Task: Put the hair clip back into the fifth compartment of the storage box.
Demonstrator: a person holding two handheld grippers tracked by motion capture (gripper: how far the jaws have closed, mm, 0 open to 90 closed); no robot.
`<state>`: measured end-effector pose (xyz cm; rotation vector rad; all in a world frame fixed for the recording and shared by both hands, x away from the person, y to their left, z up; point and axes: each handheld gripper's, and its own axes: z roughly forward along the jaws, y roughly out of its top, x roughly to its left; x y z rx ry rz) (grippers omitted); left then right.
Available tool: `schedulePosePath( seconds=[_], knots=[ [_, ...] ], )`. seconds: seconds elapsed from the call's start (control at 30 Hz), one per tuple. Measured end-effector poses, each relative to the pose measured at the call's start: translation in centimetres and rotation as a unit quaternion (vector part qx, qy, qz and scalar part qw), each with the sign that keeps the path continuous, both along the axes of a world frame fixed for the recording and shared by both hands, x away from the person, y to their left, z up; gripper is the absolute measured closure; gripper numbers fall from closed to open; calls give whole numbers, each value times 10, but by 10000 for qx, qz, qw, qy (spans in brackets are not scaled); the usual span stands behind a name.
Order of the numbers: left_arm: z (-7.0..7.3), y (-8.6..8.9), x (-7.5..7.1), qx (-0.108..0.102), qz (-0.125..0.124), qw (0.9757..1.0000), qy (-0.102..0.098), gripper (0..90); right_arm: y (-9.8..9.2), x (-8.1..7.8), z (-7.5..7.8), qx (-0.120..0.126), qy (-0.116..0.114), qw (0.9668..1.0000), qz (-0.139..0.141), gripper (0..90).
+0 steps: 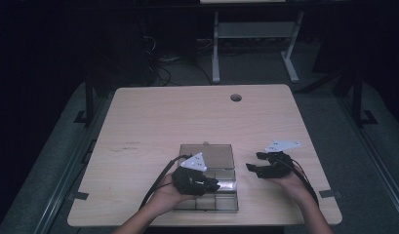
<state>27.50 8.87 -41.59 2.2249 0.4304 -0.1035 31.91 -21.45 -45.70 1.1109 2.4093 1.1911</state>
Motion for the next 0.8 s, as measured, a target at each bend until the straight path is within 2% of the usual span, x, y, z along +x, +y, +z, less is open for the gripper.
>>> schedulePosePath(
  seconds=[0.2,0.37,0.8],
  knots=[
    [-10,-7,-2,161,-77,9998,49,774,0,0,0,0,-15,10000,11,351],
    [-13,-7,-1,151,-41,9999,73,773,0,0,0,-4,8,10000,12,351],
    [-19,-9,-3,289,-63,9995,115,758,0,-1,1,-14,-2,10000,17,351]
  ],
)
